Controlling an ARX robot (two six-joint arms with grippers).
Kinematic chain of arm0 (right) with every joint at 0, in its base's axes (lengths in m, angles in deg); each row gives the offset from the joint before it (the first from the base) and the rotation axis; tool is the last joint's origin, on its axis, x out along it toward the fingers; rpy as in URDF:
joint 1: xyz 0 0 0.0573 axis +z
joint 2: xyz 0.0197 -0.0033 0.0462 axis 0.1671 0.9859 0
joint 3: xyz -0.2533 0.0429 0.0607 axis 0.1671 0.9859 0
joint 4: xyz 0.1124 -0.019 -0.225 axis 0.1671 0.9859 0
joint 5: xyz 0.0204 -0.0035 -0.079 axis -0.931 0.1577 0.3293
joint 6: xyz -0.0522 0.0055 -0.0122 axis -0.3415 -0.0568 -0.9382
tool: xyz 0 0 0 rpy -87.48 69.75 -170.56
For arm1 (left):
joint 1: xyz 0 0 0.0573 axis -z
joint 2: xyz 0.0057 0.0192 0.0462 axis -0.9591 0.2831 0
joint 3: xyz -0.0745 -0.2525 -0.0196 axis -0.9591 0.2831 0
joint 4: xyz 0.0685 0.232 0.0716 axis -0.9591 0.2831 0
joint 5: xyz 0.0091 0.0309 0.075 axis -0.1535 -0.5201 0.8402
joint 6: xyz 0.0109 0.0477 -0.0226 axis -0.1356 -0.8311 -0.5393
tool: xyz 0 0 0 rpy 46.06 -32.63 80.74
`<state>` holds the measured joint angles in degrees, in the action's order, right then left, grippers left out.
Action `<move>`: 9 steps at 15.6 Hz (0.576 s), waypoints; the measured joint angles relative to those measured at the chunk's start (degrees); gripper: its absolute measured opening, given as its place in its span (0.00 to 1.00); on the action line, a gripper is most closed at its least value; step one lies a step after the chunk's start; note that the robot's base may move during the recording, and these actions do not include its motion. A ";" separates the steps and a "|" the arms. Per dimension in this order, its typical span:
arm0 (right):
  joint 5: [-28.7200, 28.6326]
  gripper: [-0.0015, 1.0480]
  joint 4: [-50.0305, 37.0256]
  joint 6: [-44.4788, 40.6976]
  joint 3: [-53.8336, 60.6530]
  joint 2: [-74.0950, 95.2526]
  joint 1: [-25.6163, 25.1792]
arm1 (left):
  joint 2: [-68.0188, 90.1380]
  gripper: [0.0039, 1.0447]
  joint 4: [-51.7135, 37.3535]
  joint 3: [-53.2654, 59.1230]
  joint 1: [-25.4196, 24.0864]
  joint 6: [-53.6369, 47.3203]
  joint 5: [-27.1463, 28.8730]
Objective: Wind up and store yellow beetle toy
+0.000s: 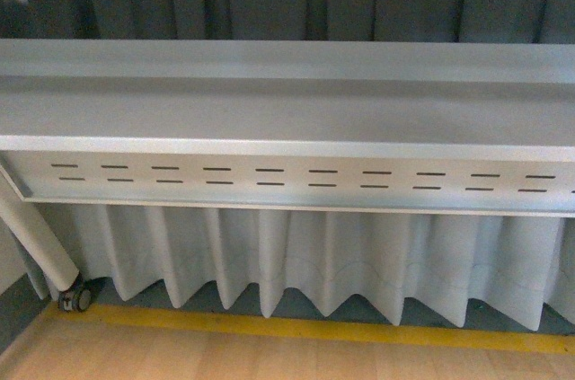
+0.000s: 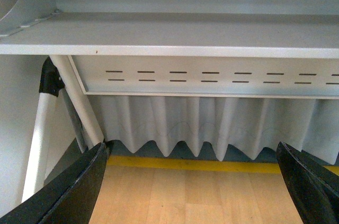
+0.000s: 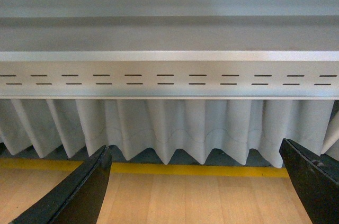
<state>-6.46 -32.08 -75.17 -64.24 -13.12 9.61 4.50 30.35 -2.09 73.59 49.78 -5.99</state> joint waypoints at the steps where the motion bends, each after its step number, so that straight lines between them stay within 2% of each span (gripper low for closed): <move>1: 0.00 0.94 0.00 0.00 0.00 0.00 0.00 | 0.00 0.94 0.00 0.00 0.00 0.00 -0.02; 9: 0.00 0.94 0.00 0.00 0.00 0.00 0.00 | 0.00 0.94 0.00 0.00 0.00 0.00 -0.02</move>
<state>-6.46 -32.08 -75.17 -64.24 -13.12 9.61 4.50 30.35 -2.09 73.59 49.78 -6.01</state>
